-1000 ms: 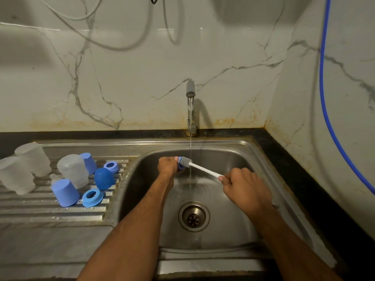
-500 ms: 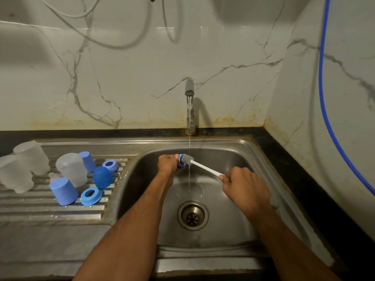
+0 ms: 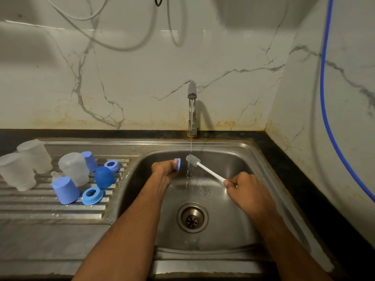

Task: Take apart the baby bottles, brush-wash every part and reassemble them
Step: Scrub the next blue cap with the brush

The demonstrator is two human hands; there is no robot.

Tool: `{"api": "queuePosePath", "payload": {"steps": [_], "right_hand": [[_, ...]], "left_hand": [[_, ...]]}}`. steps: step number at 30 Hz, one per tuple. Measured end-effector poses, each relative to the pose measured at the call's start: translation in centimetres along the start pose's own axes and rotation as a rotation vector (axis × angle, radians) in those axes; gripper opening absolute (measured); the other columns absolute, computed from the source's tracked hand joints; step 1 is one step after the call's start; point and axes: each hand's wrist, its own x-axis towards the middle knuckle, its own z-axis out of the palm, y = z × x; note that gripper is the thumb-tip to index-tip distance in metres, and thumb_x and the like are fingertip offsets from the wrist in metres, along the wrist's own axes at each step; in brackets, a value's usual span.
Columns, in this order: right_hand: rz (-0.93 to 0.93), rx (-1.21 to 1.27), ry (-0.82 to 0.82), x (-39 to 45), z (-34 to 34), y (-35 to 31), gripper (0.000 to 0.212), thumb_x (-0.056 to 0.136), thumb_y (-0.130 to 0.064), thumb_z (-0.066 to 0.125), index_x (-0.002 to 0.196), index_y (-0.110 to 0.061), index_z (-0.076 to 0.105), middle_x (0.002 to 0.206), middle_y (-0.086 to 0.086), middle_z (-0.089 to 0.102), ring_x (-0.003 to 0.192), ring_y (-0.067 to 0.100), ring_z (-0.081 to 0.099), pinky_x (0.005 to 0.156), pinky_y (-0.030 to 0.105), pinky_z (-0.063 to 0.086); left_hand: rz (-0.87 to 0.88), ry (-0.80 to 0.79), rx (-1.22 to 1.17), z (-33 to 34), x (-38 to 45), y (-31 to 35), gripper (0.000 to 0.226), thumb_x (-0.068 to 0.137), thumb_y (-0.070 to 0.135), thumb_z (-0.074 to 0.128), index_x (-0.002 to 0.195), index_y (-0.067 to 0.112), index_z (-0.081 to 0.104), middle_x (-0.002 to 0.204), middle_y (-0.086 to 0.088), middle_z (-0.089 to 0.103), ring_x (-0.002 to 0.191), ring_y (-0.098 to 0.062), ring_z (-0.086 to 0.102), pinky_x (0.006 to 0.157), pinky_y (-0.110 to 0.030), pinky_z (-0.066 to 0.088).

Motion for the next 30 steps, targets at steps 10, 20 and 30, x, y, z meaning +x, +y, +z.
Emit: {"api": "queuePosePath", "payload": {"steps": [10, 20, 30], "right_hand": [[-0.085, 0.051, 0.024, -0.4, 0.4, -2.5, 0.033, 0.102, -0.051, 0.051, 0.1, -0.023, 0.069, 0.079, -0.006, 0.064, 0.069, 0.009, 0.062, 0.068, 0.033, 0.058], [-0.066, 0.132, -0.048, -0.4, 0.7, -2.4, 0.033, 0.102, -0.045, 0.056, 0.087, -0.019, 0.07, 0.072, -0.004, 0.065, 0.066, 0.01, 0.062, 0.063, 0.03, 0.053], [-0.09, 0.217, -0.028, -0.5, 1.0, -2.7, 0.035, 0.1, -0.044, 0.058, 0.098, -0.013, 0.076, 0.082, -0.001, 0.072, 0.075, 0.014, 0.067, 0.077, 0.039, 0.06]], "left_hand": [[-0.082, -0.245, -0.12, 0.5, -1.0, 0.1, 0.038, 0.095, -0.013, 0.052, 0.13, -0.002, 0.062, 0.132, -0.02, 0.059, 0.105, -0.026, 0.064, 0.082, -0.035, 0.058], [-0.15, -0.18, -0.444, -0.4, -1.1, 1.2, 0.039, 0.097, -0.014, 0.043, 0.132, -0.006, 0.06, 0.136, -0.028, 0.056, 0.121, -0.035, 0.06, 0.09, -0.028, 0.057], [-0.182, -0.198, -0.48, -0.1, -2.4, 1.5, 0.049, 0.101, -0.009, 0.032, 0.141, 0.007, 0.055, 0.138, -0.022, 0.048, 0.133, -0.04, 0.047, 0.113, -0.048, 0.04]]}}
